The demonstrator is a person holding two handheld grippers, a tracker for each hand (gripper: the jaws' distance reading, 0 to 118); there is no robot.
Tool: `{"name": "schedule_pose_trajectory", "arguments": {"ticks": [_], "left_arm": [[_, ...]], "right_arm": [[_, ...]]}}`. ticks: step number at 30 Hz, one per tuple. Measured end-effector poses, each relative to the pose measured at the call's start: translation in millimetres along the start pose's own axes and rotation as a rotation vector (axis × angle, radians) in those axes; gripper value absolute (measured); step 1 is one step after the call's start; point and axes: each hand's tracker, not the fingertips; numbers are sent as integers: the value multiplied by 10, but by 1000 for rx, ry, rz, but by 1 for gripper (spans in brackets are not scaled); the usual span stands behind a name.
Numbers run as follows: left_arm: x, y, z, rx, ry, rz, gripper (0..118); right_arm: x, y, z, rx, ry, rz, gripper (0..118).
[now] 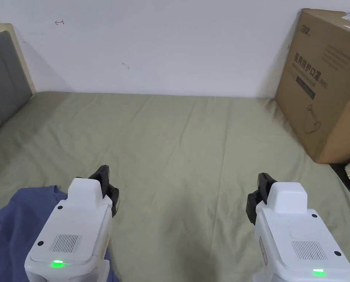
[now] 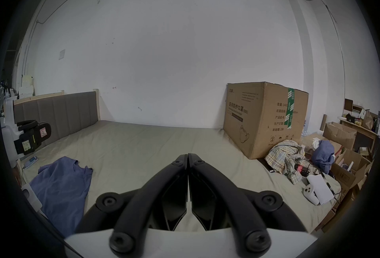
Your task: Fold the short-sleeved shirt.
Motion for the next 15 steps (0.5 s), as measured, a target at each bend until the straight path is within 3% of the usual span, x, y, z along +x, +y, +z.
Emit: {"name": "schedule_pose_trajectory", "arguments": {"ticks": [6,15], "left_arm": [[-338,-19,157,-14,97,-1,0],[-1275,-67,697,-41,353,-1,0]], "right_arm": [[-322,74,-126,14,119,5,0],[-1282,170,-227,38,370,18,0]]}}
